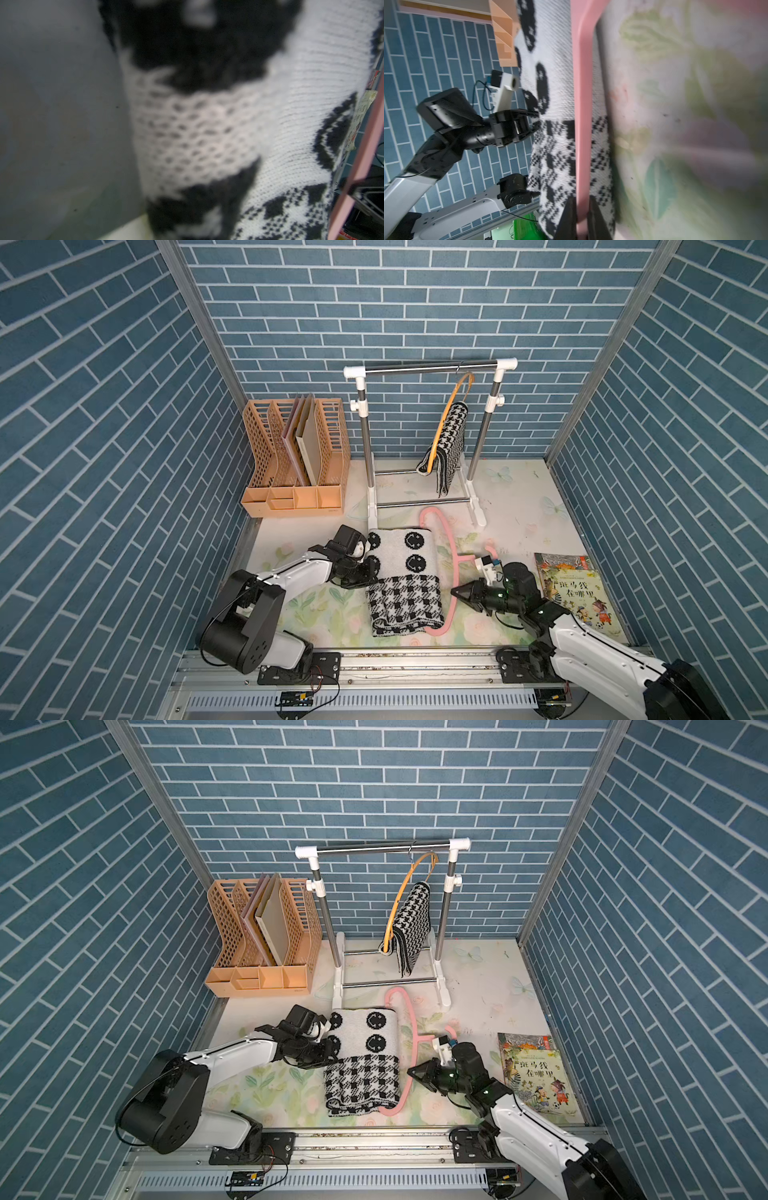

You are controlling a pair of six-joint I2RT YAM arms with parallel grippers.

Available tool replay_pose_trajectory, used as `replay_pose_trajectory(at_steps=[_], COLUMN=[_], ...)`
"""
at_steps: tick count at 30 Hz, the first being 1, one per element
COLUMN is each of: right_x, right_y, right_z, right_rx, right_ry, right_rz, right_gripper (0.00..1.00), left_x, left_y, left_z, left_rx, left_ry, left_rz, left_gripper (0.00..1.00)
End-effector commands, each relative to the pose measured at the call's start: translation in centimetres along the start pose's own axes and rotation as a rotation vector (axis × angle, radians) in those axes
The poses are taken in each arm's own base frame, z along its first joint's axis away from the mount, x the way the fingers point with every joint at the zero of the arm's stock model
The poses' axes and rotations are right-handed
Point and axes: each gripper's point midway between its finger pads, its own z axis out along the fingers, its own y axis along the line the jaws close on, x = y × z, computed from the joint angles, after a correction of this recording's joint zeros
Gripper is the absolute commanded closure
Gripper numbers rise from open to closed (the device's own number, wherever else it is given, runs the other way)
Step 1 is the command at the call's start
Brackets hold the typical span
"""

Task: Hang the scarf on the hanger

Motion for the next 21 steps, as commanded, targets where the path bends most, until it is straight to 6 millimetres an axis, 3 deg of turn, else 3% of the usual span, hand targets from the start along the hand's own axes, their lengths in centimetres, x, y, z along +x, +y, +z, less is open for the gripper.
replay_pose_trajectory(at_steps=[1,6,7,12,15,17,21], right_x=[-1.2,-2.2,-2.4,-2.7,-2.8,-3.0,-3.2], right_y=[1.0,3.2,3.7,6.7,8.8,10.1,12.1], right_z=[-0.7,-2.0,-2.3,-4.1,-5.1,-5.8,-6.8], right_rx=[0.047,0.147,0.164,0.224,0.239,0.259,0.298], right_ry=[-0.051,-0.042,-0.037,0.005,0.032,0.040,0.068], right_rz=[-0.080,-0.215,-0.248,-0.409,-0.527,-0.591,-0.674], right_gripper=[1.00,1.00,1.00,1.00,1.00,1.00,1.00], left_x=[0.3,-0.3,-0.5,-1.4,-1.9,-2.4,-3.9], left_y=[0.8,0.3,0.0,-1.3,-2.4,-3.6,-6.8], left_z=[0.1,-0.5,-0.8,-2.1,-3.4,-4.9,-9.4], left_rx=[-0.036,-0.033,-0.029,-0.011,0.007,0.025,0.072], left_ry=[0.024,0.005,-0.003,-0.033,-0.059,-0.090,-0.179], left_rz=[-0.010,0.006,0.012,0.035,0.050,0.061,0.080], left_gripper=[1.00,0.96,0.91,0.44,0.25,0.17,0.13])
